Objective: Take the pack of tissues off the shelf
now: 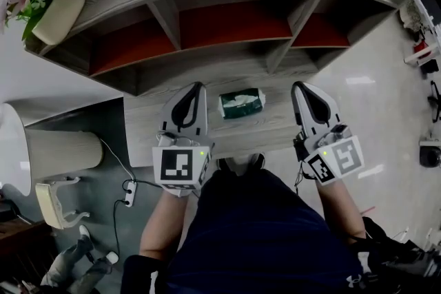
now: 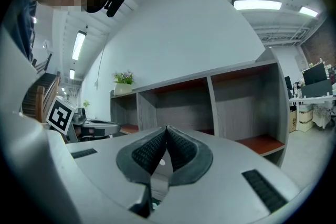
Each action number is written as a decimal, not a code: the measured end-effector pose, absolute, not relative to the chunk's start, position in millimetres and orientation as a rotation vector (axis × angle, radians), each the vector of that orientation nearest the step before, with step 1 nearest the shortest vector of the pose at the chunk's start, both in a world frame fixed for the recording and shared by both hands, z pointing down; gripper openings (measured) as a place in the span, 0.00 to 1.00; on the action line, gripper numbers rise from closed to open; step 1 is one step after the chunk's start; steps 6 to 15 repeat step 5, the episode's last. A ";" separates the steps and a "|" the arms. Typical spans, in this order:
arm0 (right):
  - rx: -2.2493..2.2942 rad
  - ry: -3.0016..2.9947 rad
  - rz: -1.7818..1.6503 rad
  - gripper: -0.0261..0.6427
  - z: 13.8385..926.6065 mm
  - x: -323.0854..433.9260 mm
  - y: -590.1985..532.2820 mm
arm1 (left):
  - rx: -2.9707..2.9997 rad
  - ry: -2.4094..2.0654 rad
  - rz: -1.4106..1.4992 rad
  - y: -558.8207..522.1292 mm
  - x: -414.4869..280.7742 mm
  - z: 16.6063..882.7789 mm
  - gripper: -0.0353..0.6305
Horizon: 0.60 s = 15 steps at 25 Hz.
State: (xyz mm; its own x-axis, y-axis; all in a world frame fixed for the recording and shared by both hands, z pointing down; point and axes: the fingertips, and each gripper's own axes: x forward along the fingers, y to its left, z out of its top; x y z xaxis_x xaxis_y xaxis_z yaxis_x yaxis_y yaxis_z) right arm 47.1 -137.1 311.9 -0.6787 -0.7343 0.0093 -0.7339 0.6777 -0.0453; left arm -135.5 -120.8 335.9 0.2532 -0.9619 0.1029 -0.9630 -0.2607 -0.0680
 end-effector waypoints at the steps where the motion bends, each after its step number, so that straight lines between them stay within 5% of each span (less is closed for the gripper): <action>1: -1.254 2.870 -0.072 0.04 312.6 46.7 -137.3 | 2.481 -1.904 0.196 -120.9 -135.4 336.0 0.08; 15: -1.253 2.874 -0.083 0.04 315.0 45.8 -137.8 | 2.488 -1.898 0.206 -121.6 -134.6 337.1 0.08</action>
